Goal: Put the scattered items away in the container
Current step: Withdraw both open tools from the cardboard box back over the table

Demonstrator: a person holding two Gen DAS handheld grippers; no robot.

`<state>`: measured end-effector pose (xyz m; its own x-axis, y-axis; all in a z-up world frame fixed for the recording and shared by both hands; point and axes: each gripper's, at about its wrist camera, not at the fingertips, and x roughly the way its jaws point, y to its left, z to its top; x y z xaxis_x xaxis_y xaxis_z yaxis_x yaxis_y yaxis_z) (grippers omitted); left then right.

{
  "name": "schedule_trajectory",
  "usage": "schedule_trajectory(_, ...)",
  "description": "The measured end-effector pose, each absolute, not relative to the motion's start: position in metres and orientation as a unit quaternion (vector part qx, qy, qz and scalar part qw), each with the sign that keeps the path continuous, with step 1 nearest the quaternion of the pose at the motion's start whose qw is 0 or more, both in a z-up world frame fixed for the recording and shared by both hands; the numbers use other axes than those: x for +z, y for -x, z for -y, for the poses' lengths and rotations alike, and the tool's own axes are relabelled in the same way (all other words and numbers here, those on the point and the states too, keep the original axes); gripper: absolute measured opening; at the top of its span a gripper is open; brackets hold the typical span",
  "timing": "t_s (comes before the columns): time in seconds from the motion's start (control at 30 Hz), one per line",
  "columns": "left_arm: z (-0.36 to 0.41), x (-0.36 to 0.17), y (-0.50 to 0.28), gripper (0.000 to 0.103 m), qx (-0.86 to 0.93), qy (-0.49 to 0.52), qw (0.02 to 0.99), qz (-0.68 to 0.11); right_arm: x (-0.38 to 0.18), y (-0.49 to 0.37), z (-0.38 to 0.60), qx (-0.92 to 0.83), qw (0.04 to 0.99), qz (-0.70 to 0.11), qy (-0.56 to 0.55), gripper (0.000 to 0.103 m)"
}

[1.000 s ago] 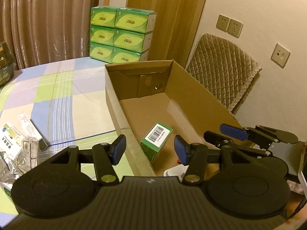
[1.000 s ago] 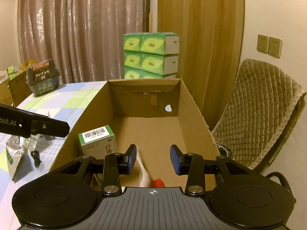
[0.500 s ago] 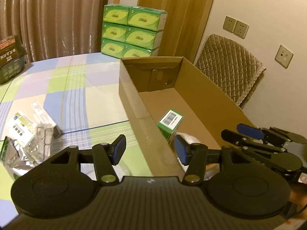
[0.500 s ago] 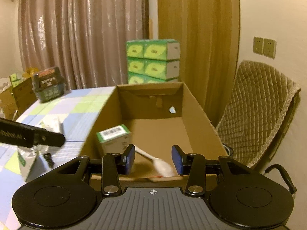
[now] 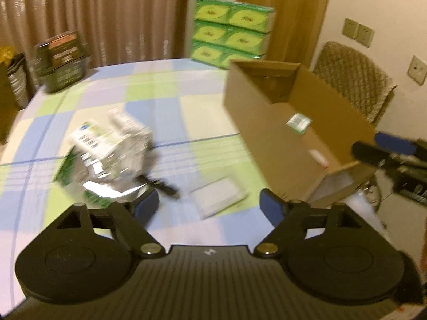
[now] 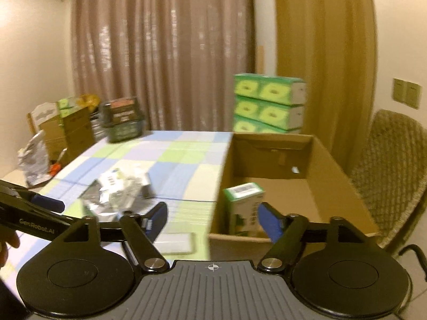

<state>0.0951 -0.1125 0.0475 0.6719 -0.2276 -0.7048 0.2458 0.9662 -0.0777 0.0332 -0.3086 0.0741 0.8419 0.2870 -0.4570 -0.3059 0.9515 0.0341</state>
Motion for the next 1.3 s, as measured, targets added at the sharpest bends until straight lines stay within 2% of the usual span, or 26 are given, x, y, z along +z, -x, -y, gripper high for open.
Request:
schedule_trajectory(0.1,0.088,0.042,-0.083,0.095,-0.109,-0.010,0.914,-0.390,0.068,-0.029,0.289,0.177,0.953,-0.242,0.037,0.079)
schedule_trajectory(0.17,0.074,0.039,-0.077,0.096,-0.094,-0.012,0.915,-0.393,0.063,-0.027,0.278,0.189,0.948,-0.250,0.044,0.081)
schedule_trajectory(0.47,0.033,0.033,-0.063,0.098,-0.058,-0.007,0.914,-0.400,0.037,-0.029,0.246,0.216,0.930,-0.288,0.072,0.084)
schedule_trajectory(0.77,0.020,0.024,-0.068,0.099,-0.052,0.006,0.912,-0.407,0.019,-0.041,0.228,0.221,0.920,-0.311,0.092,0.091)
schedule_trajectory(1.3,0.001,0.002,-0.099,0.099,-0.047,0.017,0.904,-0.424,-0.015,-0.085,0.205,0.216,0.905,-0.347,0.118,0.092)
